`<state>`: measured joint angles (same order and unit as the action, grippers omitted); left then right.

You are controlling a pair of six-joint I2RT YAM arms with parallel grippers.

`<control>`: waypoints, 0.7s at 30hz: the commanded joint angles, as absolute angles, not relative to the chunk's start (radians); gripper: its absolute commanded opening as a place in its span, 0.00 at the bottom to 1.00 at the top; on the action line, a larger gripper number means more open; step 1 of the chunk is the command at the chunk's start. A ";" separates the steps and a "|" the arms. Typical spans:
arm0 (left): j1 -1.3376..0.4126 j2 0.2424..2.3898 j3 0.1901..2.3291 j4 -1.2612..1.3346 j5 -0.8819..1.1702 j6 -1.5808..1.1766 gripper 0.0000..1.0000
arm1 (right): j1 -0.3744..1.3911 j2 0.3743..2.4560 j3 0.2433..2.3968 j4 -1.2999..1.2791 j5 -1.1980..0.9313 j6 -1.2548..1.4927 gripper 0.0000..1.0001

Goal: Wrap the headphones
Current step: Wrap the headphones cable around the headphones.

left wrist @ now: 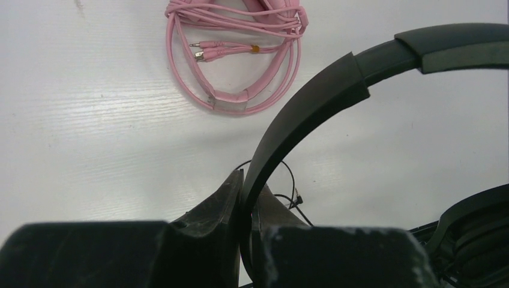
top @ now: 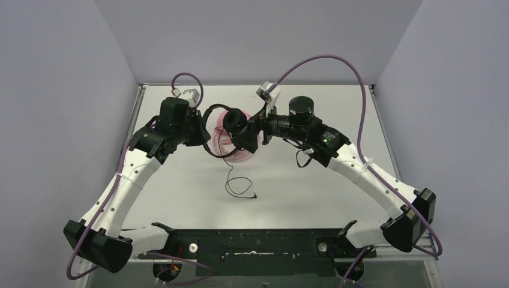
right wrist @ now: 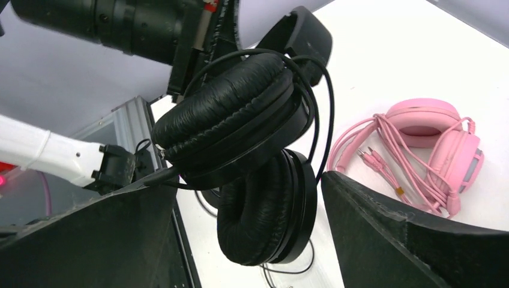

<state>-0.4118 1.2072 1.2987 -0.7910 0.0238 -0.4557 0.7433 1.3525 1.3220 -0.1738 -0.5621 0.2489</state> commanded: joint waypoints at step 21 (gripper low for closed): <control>-0.416 1.105 1.258 -0.652 0.221 -0.457 0.00 | 0.596 1.414 1.258 0.090 -0.871 0.630 0.21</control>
